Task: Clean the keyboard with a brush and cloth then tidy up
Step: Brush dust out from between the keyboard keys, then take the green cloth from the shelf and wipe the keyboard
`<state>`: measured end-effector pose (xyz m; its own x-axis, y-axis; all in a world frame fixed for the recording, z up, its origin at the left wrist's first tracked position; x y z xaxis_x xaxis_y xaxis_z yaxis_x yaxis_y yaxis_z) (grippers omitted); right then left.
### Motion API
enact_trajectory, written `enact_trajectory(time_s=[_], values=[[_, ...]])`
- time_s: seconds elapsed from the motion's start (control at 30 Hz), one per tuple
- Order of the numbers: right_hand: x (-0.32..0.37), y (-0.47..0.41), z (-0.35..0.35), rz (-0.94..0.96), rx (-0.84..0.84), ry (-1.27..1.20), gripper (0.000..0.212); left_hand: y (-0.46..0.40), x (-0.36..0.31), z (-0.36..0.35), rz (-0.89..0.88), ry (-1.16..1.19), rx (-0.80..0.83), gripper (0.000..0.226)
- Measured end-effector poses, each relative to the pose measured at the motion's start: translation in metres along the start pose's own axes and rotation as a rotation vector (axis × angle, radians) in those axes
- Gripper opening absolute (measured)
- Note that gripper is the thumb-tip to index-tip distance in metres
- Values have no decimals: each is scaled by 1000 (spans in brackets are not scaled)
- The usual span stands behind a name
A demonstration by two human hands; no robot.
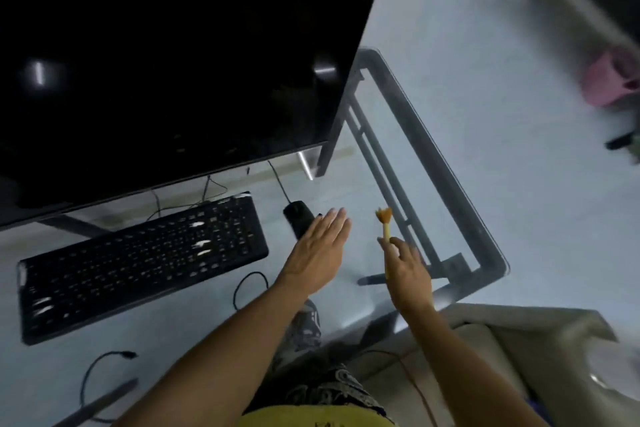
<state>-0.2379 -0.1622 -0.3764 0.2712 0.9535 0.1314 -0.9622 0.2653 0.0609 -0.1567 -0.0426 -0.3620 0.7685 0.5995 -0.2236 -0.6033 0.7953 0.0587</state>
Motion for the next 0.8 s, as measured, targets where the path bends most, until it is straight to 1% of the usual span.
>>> enact_trajectory(time_s=[0.07,0.17,0.23,0.3,0.33,0.4,0.43,0.5,0.57,0.63,0.67,0.7,0.77,0.8], values=[[-8,-1,-8,24,17,-3,84,-19,-10,-17,35,1,86,58],[-14,-2,-16,56,-12,-16,77,-37,-15,-37,85,-47,161,60],[-17,0,-19,66,-17,-32,76,-40,-16,-47,111,-70,201,62],[-19,-1,-22,73,-10,-63,80,-42,-16,-53,119,-79,236,64],[-19,-1,-22,62,7,-91,84,-44,-16,-50,116,-60,220,64],[-23,-4,-11,-7,-1,-176,91,-49,-21,-32,93,-25,125,64],[-26,-9,3,-41,-43,-228,91,-54,-24,-18,81,-22,69,63],[-33,-32,49,-78,-214,-343,83,-67,-32,32,63,-37,-78,63],[-33,-67,122,-58,-454,-459,73,-84,-40,105,27,-19,-271,62],[-24,-98,219,31,-724,-570,62,-93,-41,193,13,-47,-461,62],[-17,-112,266,79,-831,-620,57,-97,-40,238,13,-67,-562,62],[-12,-124,306,103,-911,-654,53,-100,-38,275,22,-86,-638,61],[6,-148,390,224,-1073,-708,50,-96,-27,350,60,-146,-790,59],[17,-163,422,278,-1093,-721,50,-93,-20,382,89,-180,-851,59]])
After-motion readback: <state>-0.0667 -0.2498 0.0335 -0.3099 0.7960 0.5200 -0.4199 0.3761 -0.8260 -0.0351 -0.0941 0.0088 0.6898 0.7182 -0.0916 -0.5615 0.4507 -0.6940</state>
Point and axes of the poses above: each hand's wrist, its own y-axis away from the middle knuckle, its own z-axis out of the back of the hand, x = y × z, the point moved 10 cm from there along -y, towards the middle knuckle, and after that the axes turned 3 degrees about z, right-handed, at the moved point
